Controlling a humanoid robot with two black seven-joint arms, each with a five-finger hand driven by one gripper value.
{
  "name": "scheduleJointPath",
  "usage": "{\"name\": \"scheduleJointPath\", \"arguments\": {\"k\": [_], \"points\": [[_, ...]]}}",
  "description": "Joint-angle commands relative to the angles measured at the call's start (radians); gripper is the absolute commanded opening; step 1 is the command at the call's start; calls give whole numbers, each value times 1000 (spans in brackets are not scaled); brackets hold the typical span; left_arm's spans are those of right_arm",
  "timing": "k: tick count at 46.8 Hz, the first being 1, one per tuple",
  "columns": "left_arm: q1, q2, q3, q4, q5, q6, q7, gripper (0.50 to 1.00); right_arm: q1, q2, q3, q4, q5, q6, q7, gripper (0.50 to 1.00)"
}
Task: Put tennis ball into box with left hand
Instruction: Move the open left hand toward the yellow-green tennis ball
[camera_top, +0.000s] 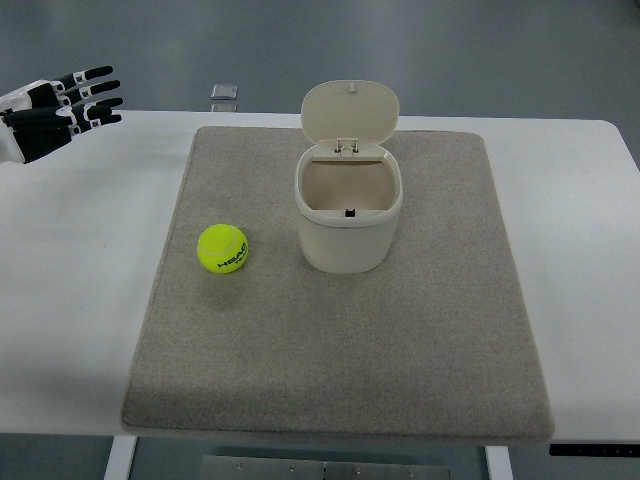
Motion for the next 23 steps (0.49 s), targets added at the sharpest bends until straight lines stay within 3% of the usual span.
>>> {"name": "scheduleJointPath", "arguments": {"k": [1, 7, 23], "points": [[-6, 15, -1, -21, 75, 0, -6, 975, -1, 0, 0, 0, 0, 0, 0, 903], [-11, 42, -2, -65, 205, 0, -50, 975, -1, 0, 0, 0, 0, 0, 0, 901], [-14, 67, -2, -220, 713, 0, -270, 975, 1, 0, 0, 0, 0, 0, 0, 901]]}}
